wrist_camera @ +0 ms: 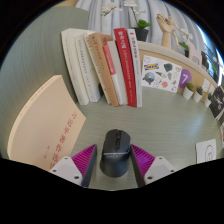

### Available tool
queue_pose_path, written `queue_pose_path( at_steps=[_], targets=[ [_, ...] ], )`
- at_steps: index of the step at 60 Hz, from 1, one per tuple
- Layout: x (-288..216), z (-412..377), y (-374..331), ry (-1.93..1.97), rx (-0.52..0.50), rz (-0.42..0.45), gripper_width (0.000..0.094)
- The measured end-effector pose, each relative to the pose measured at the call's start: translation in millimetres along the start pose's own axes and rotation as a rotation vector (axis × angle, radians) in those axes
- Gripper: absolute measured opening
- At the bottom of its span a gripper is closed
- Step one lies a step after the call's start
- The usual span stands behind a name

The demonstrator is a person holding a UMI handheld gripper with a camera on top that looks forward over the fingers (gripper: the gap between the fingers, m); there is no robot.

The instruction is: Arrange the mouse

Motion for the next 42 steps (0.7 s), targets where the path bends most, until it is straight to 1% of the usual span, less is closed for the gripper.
queue_pose_path(
  at_steps=[7,17,18,22,31,33,36,42],
  targets=[
    [-3.3,5.9,2.1,0.032,0.029,-0.012,0.0497],
    [-4.3,6.8,3.6,0.013,0.000,-0.041,0.0398],
    [-4.8,7.1,3.2,0.008,-0.003,-0.048,0.0374],
    [-6.7,8.3,4.2,-0.003,-0.017,-0.060,0.0346],
    [-15.1,11.2,-0.1,-0.033,-0.049,-0.100,0.0343],
    [-23.0,14.7,-9.2,-0.050,-0.057,-0.083,0.0343],
    [-39.5,26.5,-29.1,-0.063,-0.049,-0.032,0.0344],
    [-72.8,69.4,-80.7,-0.060,-0.004,0.080,0.0346]
  ],
)
Point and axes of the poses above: the point between the fingertips, and its own axes, seen from behind it with the camera up: z to the right, x down, y forward, the way the camera looks, the point moved 7 cm from there along -y, backward, against the way the camera looks, and after that the axes turned 2 degrees about -z, right-handed, at the moved point
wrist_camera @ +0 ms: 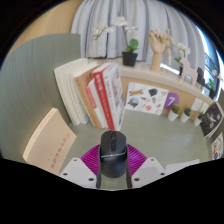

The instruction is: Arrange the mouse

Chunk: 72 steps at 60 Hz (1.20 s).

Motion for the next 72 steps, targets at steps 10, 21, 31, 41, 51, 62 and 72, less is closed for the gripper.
queue_pose_path(
  at_steps=[10,21,31,41,51,62,72],
  targets=[
    [-31.0,108.7,-93.4,0.001,0.114,0.175,0.0345],
    [2.3,234.0,-143.6,0.039,0.196,0.216,0.0345],
    [80.3,307.0,-106.8,0.107,0.203,0.063,0.0343],
    [146.2,320.1,-65.5,0.161,0.138,-0.081,0.0342],
    [182.3,313.9,-46.3,0.195,0.094,-0.138,0.0344],
    [192.6,308.9,-40.5,0.195,0.091,-0.161,0.0411],
    [191.6,306.9,-39.4,0.195,0.100,-0.176,0.0536]
  ],
)
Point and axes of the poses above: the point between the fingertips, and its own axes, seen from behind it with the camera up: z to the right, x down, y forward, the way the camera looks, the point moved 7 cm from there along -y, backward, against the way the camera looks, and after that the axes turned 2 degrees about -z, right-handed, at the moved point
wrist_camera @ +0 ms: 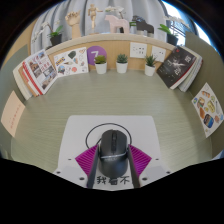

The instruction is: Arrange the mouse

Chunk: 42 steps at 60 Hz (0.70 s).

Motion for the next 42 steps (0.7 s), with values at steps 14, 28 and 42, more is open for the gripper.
queue_pose_path(
  at_steps=[14,28,42],
  targets=[
    [-14.7,-8.6,-49.8,-0.060,0.054,0.021,0.0814],
    [-35.5,-36.3,-152.5,-0.019,0.068,0.154,0.0817],
    [-18.3,-66.3,-226.1,0.001,0.071,0.244,0.0815]
  ],
)
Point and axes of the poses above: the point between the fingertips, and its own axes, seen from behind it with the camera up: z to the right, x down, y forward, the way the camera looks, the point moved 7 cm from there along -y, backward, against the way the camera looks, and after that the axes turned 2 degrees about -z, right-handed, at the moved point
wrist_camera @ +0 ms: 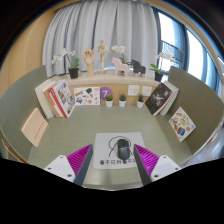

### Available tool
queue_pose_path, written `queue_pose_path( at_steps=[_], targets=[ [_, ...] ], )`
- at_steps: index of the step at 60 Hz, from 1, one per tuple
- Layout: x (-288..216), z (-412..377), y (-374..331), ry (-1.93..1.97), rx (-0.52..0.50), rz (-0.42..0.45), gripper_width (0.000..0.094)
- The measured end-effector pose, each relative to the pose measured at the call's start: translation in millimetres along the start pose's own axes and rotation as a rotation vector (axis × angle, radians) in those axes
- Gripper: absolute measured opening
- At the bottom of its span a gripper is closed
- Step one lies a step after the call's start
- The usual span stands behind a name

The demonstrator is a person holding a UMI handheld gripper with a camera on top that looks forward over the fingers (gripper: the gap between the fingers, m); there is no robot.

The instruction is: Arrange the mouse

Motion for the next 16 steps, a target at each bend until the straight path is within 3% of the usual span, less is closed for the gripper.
queue_pose_path(
  at_steps=[16],
  targets=[
    [27.6,-36.0,-34.0,0.007,-0.012,0.026,0.0812]
  ],
)
Point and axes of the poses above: the point between the fingertips, and its own axes, seen from behind it with the camera up: z to the right, x down, y forward, the way the camera looks, the point moved 7 cm from there along -y, backward, against the way the camera looks, and after that the axes turned 2 degrees about -z, right-handed, at the moved point
